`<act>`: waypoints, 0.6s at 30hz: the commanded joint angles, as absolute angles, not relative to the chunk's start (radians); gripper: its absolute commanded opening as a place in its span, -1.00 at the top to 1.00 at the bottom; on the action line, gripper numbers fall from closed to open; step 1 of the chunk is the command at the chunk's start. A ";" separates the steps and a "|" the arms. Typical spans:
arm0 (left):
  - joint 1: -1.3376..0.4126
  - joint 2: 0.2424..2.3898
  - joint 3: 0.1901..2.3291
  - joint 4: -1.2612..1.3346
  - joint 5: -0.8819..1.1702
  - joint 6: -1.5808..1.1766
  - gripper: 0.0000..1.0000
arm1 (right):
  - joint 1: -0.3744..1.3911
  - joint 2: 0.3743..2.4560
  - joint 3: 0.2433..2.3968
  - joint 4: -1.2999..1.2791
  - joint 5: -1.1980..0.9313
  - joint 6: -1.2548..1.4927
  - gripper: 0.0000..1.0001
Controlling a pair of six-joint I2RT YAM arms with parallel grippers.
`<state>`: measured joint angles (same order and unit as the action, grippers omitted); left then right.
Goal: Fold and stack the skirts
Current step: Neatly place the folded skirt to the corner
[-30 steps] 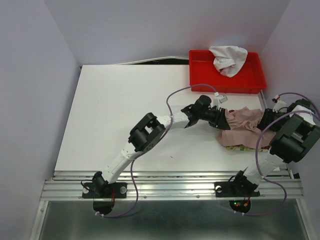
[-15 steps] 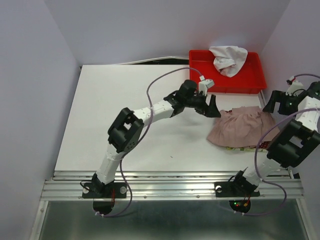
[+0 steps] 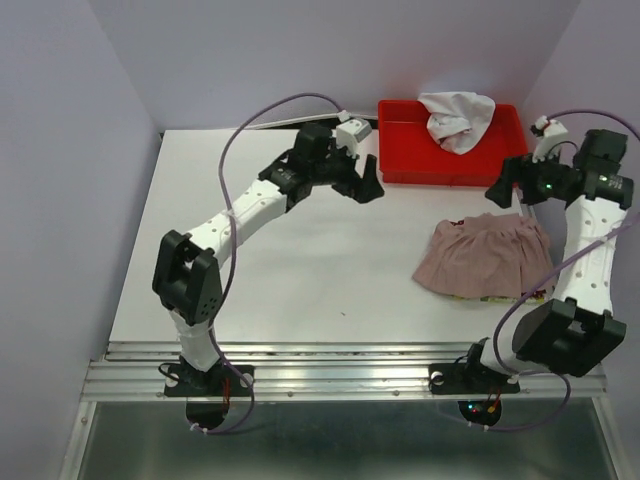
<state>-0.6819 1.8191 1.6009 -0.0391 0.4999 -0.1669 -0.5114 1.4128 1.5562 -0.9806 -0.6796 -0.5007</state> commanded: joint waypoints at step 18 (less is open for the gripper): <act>-0.118 1.168 0.988 -0.316 0.394 0.313 -0.97 | 0.244 1.324 0.962 -0.387 -0.581 -0.005 -1.00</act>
<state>-0.1165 1.2308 1.0904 -0.3706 0.4541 0.2554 0.1654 1.3792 1.0382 -0.4961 -0.6086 -0.0441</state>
